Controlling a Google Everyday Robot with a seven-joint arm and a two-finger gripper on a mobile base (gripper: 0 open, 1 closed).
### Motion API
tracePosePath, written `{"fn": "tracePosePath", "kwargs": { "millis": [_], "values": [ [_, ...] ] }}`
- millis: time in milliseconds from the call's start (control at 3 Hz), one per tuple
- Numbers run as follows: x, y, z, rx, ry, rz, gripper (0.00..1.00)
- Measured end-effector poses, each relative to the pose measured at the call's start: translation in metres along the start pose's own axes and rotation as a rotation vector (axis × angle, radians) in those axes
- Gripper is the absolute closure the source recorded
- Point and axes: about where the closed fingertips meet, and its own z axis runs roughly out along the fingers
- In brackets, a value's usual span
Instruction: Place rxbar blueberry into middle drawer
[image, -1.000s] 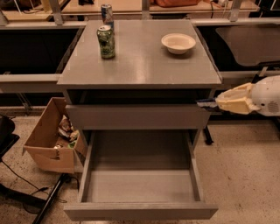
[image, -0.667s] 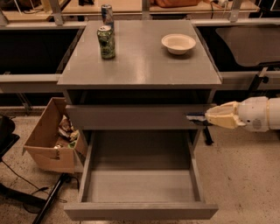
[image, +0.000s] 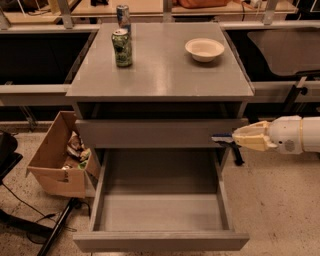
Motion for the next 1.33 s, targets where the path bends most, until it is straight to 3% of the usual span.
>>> {"fn": "tracePosePath", "kwargs": {
  "millis": [333, 667, 1000, 1333],
  "values": [
    [0.018, 0.012, 0.022, -0.025, 0.022, 0.028, 1.0],
    [0.088, 0.047, 0.084, -0.102, 0.039, 0.077, 1.0],
    [0.142, 0.074, 0.148, -0.171, 0.053, 0.077, 1.0],
    [0.171, 0.082, 0.202, -0.208, 0.049, 0.062, 1.0]
  ]
}}
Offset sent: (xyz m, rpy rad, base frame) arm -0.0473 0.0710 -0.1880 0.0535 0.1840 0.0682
